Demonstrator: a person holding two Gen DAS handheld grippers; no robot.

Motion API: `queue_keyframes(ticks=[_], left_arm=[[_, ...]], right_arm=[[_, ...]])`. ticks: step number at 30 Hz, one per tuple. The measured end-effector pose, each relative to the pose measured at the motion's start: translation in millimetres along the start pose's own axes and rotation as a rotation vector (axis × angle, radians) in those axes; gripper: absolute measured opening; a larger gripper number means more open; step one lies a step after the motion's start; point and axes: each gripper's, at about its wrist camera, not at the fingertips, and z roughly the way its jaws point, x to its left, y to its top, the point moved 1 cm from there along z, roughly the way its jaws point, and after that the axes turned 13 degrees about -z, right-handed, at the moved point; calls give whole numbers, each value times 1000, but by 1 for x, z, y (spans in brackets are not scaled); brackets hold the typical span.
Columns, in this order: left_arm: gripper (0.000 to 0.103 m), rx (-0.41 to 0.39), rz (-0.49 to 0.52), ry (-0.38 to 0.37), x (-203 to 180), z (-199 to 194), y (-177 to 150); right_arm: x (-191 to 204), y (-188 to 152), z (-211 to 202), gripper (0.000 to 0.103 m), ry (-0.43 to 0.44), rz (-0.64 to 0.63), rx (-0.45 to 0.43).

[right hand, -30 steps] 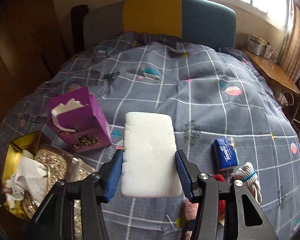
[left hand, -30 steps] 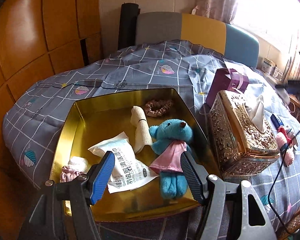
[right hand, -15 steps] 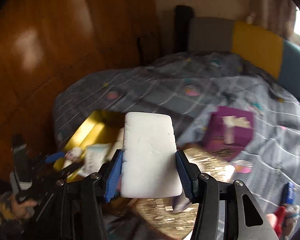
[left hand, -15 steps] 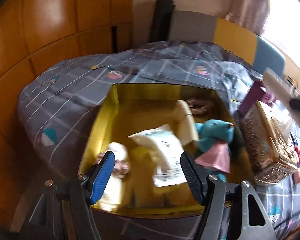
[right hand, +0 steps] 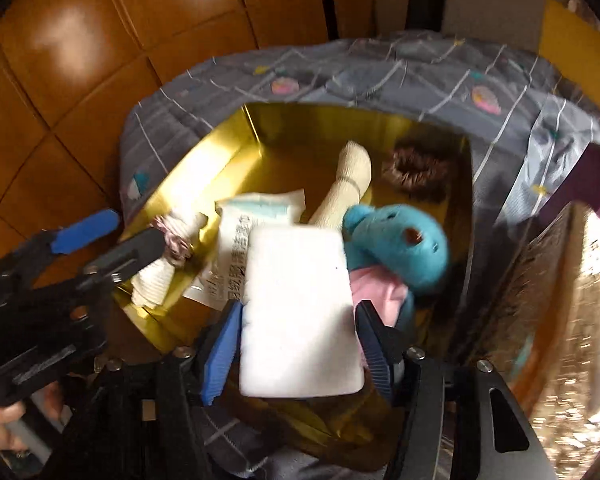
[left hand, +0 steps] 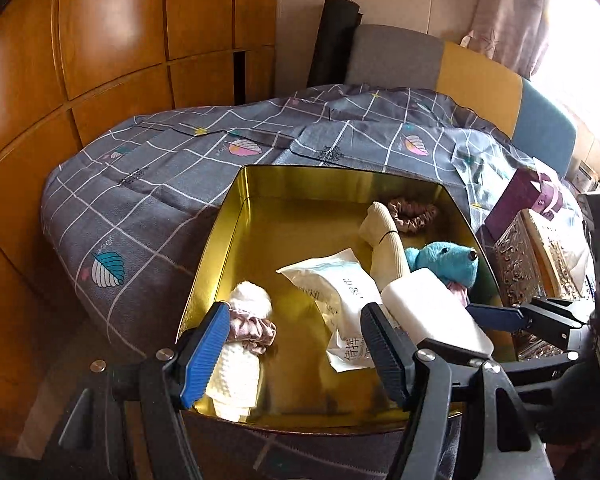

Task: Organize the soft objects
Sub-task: 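Carry the white sponge block into the tray with the right gripper and release, then grasp the pink fuzzy roll with the left gripper while the right moves over the red sock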

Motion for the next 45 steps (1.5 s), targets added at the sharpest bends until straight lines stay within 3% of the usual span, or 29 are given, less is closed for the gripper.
queue_keyframes(ticks=[4,9,15,20,34,45], left_arm=[[69,-4,-4,-4,0,-1,1],[69,-26,-4,-7,0,-7,3],[69,-50,13,-18,-6,-16,4],[69,-58,37,-30,-14,-22,3],[69,-56,116,-73,-40,-33,-6],[69,-63,177,-92,-58,-40,-11]], right_arm=[[4,-2,-1,80,46,-7,-12],[8,-1,-13,82,10,-18,-47],[14,-10,-40,83,-161,-89,-97],[4,-24,-68,84,-260,-67,-157],[-65,-73,-137,91,-401,117,-266],[-141,-137,-181,93,-540,327,-258]])
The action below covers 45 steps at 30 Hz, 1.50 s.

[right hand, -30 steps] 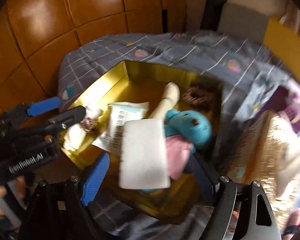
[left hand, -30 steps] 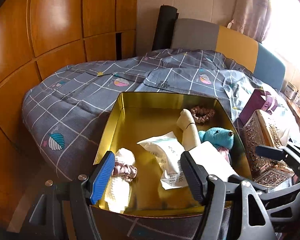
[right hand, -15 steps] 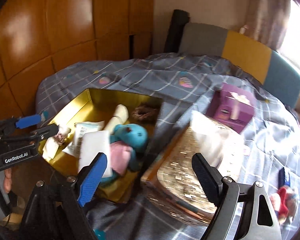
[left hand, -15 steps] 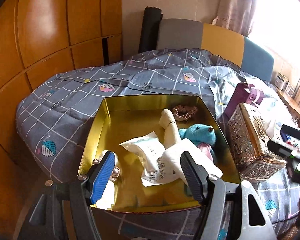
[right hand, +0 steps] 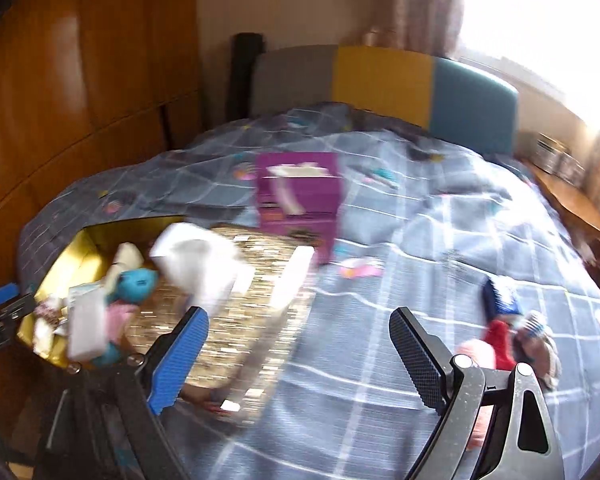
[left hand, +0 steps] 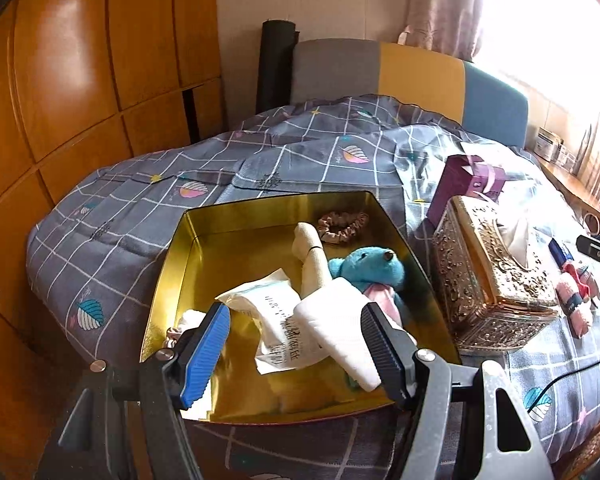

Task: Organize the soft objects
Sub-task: 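Grasp the pink fuzzy roll with the left gripper while the right moves over the red sock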

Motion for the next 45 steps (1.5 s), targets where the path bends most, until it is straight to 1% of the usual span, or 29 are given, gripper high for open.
queue_keyframes(ticks=[6,12,16,18,20,22,23,25,27,30,32,35,38,40,42,43,44,45], left_arm=[[69,-9,31,-17,-11,-3,0],[69,-3,42,-18,-19,-2,0],[69,-7,39,-26,-23,-4,5],[69,-30,45,-28,-28,-10,10],[69,-45,56,-60,-37,-16,15],[69,-69,72,-100,-48,-25,20],[69,-78,86,-121,-56,-30,22],[69,-88,117,-160,-72,-37,26],[69,-89,161,-213,-93,-44,28],[69,-83,238,-283,-131,-52,28],[69,-73,299,-355,-162,-58,25],[69,-24,374,-444,-209,-59,18],[69,41,439,-504,-254,-52,3],[67,120,471,-542,-286,-40,-12],[62,171,498,-545,-311,-27,-29],[60,222,506,-546,-326,-16,-37],[55,264,503,-555,-336,-9,-45],[54,317,496,-561,-347,1,-51]], right_arm=[[-73,-21,-7,94,-123,130,21],[-153,-50,-12,97,-296,296,45],[-204,-79,-14,97,-418,414,73],[-225,-99,-13,97,-460,498,92],[-244,-119,-10,97,-454,614,141],[-259,-133,-12,97,-411,728,127],[-263,-137,-12,97,-400,753,130],[-265,-142,-11,97,-383,777,146],[-266,-143,-11,97,-356,797,144],[-267,-147,-10,97,-348,821,149],[-268,-150,-10,97,-343,845,146],[-272,-154,-13,97,-339,885,130],[-277,-161,-18,97,-337,937,114],[-281,-166,-18,97,-324,980,108],[-284,-171,-17,97,-307,1015,109],[-285,-173,-16,97,-296,1027,109],[-285,-174,-15,97,-288,1035,109],[-285,-174,-15,97,-283,1036,108]])
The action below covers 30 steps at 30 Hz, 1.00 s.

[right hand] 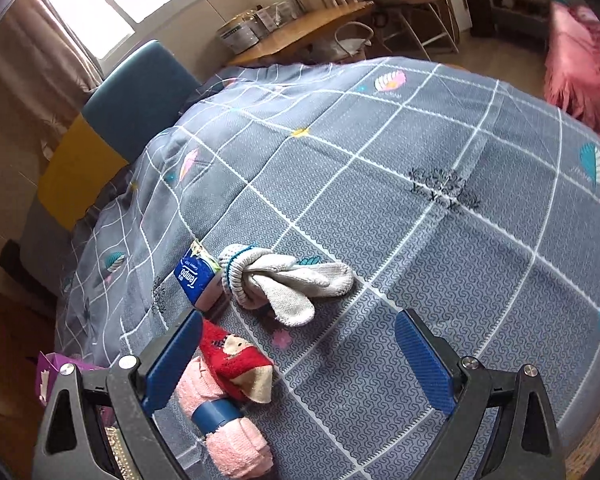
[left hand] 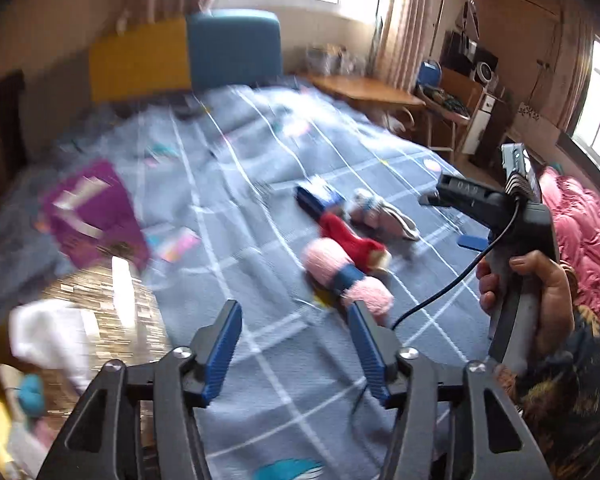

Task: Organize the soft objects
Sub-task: 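Grasp the pink fuzzy roll with the left gripper while the right moves over the red sock, then grasp the red fuzzy sock with the right gripper while the left lifts the pink roll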

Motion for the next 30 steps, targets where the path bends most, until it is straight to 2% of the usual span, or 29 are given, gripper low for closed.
queue_keyframes(ticks=[3,7,13,16,23,26,30], left_arm=[[52,89,-28,-38,-9,40,1],[47,185,-70,-50,-15,82,4],[47,269,-139,-80,-30,128,15],[47,301,-169,-64,-39,150,17],[48,287,-142,-16,-49,173,14],[40,252,-99,-40,-49,166,12],[40,217,-106,-66,-35,140,9]], right_arm=[[2,0,0,97,13,-8,-1],[6,0,0,97,35,-22,2],[15,0,0,97,52,-66,3],[15,0,-1,97,66,-60,2],[14,-1,1,97,73,-52,13],[16,-2,2,97,63,-66,9],[18,-2,3,96,53,-84,12]])
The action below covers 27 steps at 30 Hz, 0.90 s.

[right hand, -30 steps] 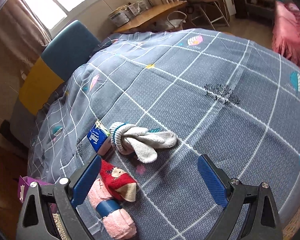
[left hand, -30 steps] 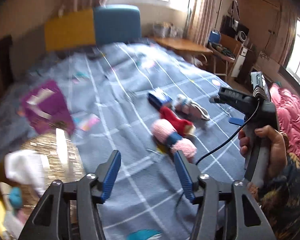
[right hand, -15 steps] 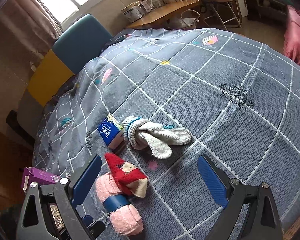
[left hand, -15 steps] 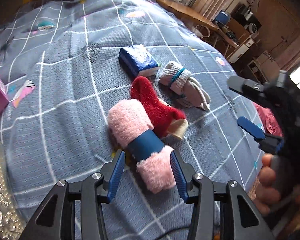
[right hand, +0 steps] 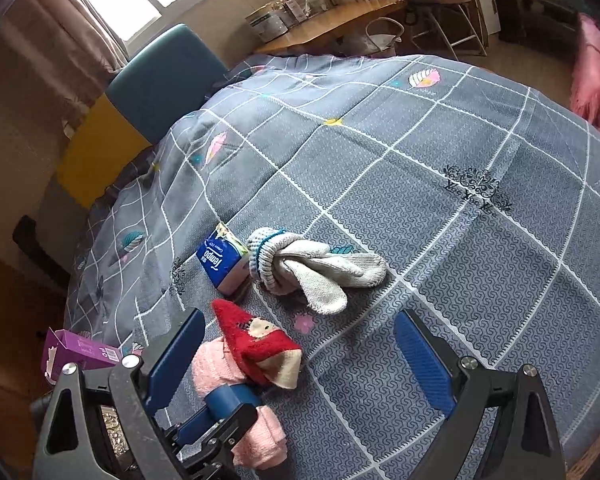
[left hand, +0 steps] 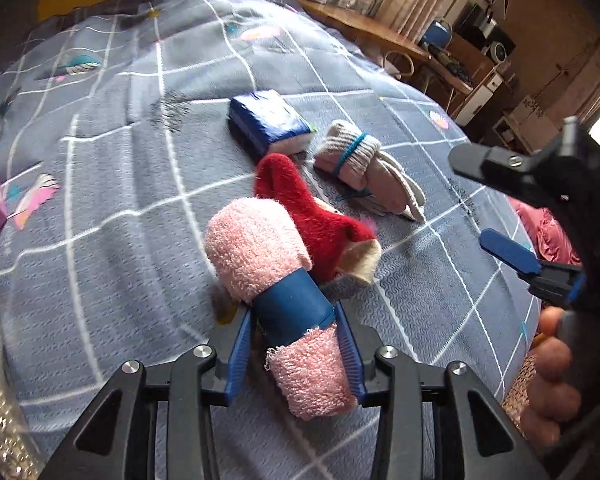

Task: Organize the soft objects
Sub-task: 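Grasp the red fuzzy sock with the right gripper while the left lifts the pink roll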

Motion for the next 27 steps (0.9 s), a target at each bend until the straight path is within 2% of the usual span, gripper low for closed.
queue_keyframes(ticks=[3,8,10,14,17,18,19,20,23,27], left_arm=[[40,-33,13,39,21,-23,-15],[41,-20,8,92,57,-23,-38],[42,-40,-8,40,69,-22,-41],[47,-24,-59,-9,78,-17,-42],[47,-30,-48,-10,78,-16,-41],[47,-30,-48,-10,78,-16,-41],[47,-31,-53,-12,79,-16,-41],[47,-35,-59,-16,79,-16,-42],[47,-58,-48,-6,73,-12,-44],[43,-68,-34,16,67,-11,-44]], right_arm=[[4,-1,3,96,8,-21,15],[28,-7,15,94,35,-154,78],[41,-12,22,91,44,-220,116],[67,-16,42,85,-9,-364,183],[81,-16,65,77,-51,-462,227],[85,-18,74,67,-72,-494,249],[86,-21,83,47,-100,-521,278],[86,-24,91,36,-145,-551,304],[86,-28,89,30,-137,-577,293],[83,-30,94,36,-130,-591,298]])
